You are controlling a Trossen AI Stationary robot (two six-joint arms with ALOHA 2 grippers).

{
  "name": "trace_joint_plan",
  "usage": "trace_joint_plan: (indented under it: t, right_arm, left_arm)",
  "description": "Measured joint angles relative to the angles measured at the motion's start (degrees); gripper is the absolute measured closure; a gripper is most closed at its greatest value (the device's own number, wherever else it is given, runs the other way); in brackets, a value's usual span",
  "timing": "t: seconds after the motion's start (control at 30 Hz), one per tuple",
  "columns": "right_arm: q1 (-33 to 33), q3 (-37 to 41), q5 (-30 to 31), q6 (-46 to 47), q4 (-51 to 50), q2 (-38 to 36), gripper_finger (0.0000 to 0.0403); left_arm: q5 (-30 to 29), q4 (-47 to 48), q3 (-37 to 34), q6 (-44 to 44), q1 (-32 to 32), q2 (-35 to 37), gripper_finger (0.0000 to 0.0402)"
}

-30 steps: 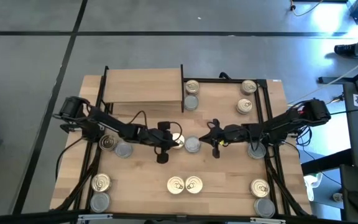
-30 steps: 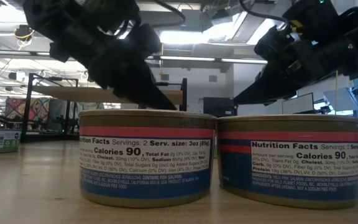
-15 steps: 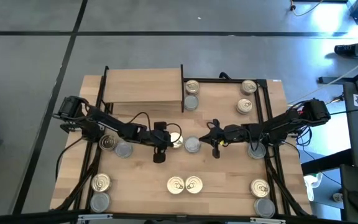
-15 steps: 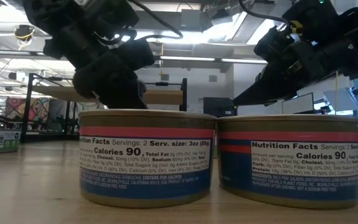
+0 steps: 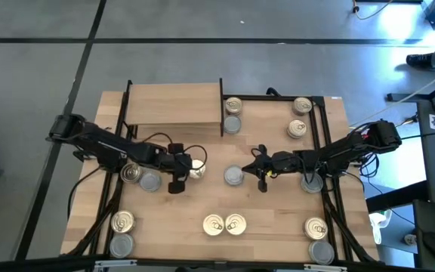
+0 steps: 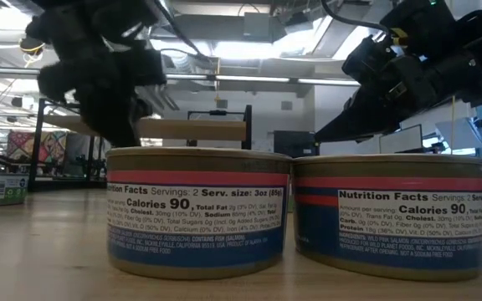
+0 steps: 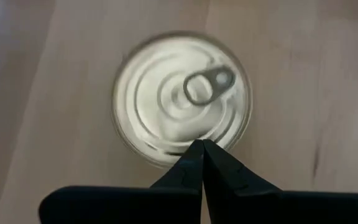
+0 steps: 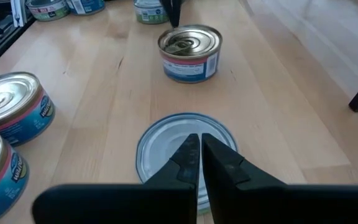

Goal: Stack canned seafood by type on shelf
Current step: Put the green tuna can on the shelf

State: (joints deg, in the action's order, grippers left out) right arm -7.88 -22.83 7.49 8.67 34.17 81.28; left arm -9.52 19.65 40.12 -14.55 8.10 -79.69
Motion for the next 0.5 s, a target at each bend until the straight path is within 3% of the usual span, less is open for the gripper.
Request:
trace_joint_plan:
  t: [0.1,0.23,0.5]
  right_arm:
    - [0.04,0.0,0.0,0.0,0.38,0.0,0.0384]
    - [0.04,0.0,0.0,0.0,0.95,0.0,0.0384]
    - [0.04,0.0,0.0,0.0,1.86,0.0,0.0384]
  left_arm:
    - [0.0,-4.08,0.0,0.26,0.02,2.58,0.04]
    - [-0.02,-18.38,0.0,4.4,0.02,3.42,0.04]
    - [0.04,-43.63,0.11,11.51,0.02,-5.94,0.04]
